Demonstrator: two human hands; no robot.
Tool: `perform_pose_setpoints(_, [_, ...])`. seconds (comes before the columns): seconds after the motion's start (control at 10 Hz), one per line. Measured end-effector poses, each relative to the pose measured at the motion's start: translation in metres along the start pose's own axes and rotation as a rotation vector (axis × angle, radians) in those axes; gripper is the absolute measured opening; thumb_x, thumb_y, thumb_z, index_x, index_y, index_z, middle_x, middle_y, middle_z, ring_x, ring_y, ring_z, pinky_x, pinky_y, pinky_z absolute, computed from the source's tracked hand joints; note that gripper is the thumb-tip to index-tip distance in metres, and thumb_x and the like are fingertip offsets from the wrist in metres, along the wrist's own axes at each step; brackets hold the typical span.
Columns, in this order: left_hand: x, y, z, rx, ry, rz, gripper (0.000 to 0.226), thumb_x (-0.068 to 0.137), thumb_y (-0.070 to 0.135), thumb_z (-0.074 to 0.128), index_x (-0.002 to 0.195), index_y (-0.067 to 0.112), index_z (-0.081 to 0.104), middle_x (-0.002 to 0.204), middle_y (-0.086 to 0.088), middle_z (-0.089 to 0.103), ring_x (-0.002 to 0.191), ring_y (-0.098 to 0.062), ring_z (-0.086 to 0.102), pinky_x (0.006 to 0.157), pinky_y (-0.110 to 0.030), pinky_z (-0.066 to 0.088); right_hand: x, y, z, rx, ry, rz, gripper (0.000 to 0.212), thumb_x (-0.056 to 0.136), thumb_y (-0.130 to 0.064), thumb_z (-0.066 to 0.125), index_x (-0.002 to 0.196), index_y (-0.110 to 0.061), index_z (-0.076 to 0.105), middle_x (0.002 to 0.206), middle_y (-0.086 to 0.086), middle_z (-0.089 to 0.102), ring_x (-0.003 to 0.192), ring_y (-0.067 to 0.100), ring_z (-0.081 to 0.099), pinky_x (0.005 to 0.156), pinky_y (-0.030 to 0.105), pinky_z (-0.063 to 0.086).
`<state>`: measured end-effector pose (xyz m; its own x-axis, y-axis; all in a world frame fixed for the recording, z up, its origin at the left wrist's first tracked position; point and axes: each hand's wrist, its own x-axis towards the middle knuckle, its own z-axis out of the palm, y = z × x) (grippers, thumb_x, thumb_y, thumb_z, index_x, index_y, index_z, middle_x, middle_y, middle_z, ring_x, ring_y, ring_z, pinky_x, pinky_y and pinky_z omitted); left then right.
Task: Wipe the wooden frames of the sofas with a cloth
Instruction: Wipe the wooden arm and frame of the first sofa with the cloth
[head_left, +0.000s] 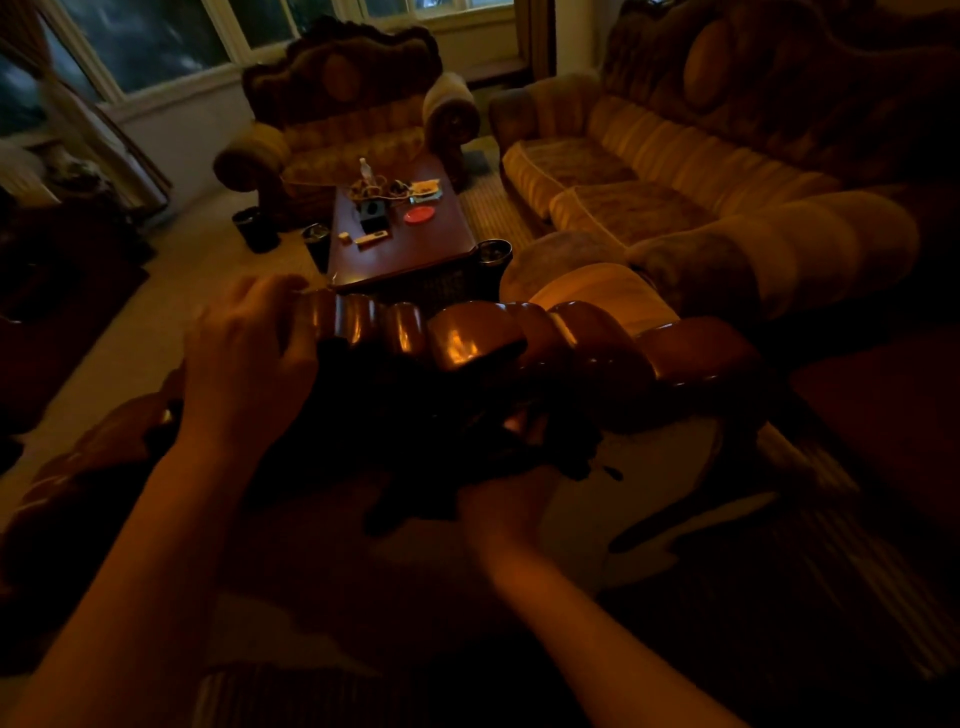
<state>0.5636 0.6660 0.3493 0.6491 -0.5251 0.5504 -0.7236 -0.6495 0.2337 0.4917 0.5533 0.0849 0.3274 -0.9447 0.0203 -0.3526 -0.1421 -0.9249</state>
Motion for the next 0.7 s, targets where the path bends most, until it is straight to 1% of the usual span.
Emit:
perform_pose_setpoints(0.1, [0.013,-0.025,0.024,0.026,0.016,-0.084,0.035,0.098,0.027,0.039,0.119,0.006,0.056,0.121,-0.019,0.054,0.109,-0.033,0.050,0.090,-0.042,0.037,-0.002,-0.065,-0.068,0.149,-0.038,0.030,0.063,0.088,-0.012,0.061,0.144,-0.016,0.032,0.140,0.000,0.040,0.127,0.019,0.043,0.101,0.016,0.037])
perform_pose_setpoints(0.2, [0.018,-0.019,0.014,-0.138,-0.001,-0.175,0.031,0.101,0.025,0.036,0.107,0.006,0.060,0.099,-0.008,0.053,0.087,-0.018,0.046,0.071,-0.026,0.030,-0.014,-0.105,-0.059,0.066,0.200,-0.165,0.047,0.097,-0.026,0.041,0.140,-0.009,0.037,0.144,0.023,0.036,0.133,0.039,0.033,0.107,0.053,0.029])
perform_pose_setpoints(0.3, [0.042,-0.036,-0.001,-0.420,-0.098,-0.399,0.030,0.099,0.027,0.037,0.085,0.015,0.061,0.084,-0.003,0.059,0.081,-0.018,0.057,0.068,-0.020,0.044,-0.029,-0.143,-0.016,-0.181,0.174,-0.586,0.054,0.102,-0.044,0.018,0.131,-0.011,0.048,0.139,0.011,0.047,0.132,0.028,0.038,0.105,0.068,0.020])
perform_pose_setpoints(0.4, [0.062,-0.046,-0.006,-0.515,-0.212,-0.553,0.032,0.098,0.023,0.037,0.087,0.008,0.063,0.102,-0.019,0.063,0.086,-0.026,0.059,0.066,-0.026,0.042,-0.031,-0.168,-0.005,-0.167,0.231,-0.604,0.038,0.092,-0.031,0.053,0.122,-0.008,0.056,0.131,0.007,0.057,0.124,0.020,0.042,0.105,0.058,0.031])
perform_pose_setpoints(0.5, [0.060,-0.049,0.003,-0.435,-0.392,-0.580,0.037,0.103,0.033,0.032,0.082,0.011,0.053,0.083,-0.009,0.054,0.072,-0.017,0.050,0.060,-0.025,0.035,-0.022,-0.159,-0.009,-0.098,0.149,-0.778,0.038,0.094,-0.022,0.044,0.129,-0.005,0.046,0.136,0.012,0.049,0.121,0.019,0.039,0.103,0.031,0.043])
perform_pose_setpoints(0.6, [0.061,-0.061,0.008,-0.427,-0.409,-0.556,0.044,0.102,0.041,0.026,0.075,0.017,0.051,0.078,-0.008,0.054,0.073,-0.019,0.050,0.080,-0.036,0.039,-0.010,-0.149,-0.024,-0.014,0.093,-0.748,0.043,0.101,-0.036,0.025,0.134,-0.016,0.044,0.133,0.015,0.053,0.126,0.017,0.042,0.110,0.022,0.023])
perform_pose_setpoints(0.7, [0.060,-0.064,0.010,-0.457,-0.408,-0.546,0.048,0.102,0.044,0.021,0.081,0.014,0.052,0.088,-0.011,0.057,0.084,-0.023,0.055,0.087,-0.038,0.040,-0.011,-0.152,-0.030,0.195,-0.091,-0.628,0.043,0.092,-0.050,0.029,0.131,-0.035,0.037,0.142,0.005,0.046,0.131,0.015,0.042,0.110,0.037,0.036])
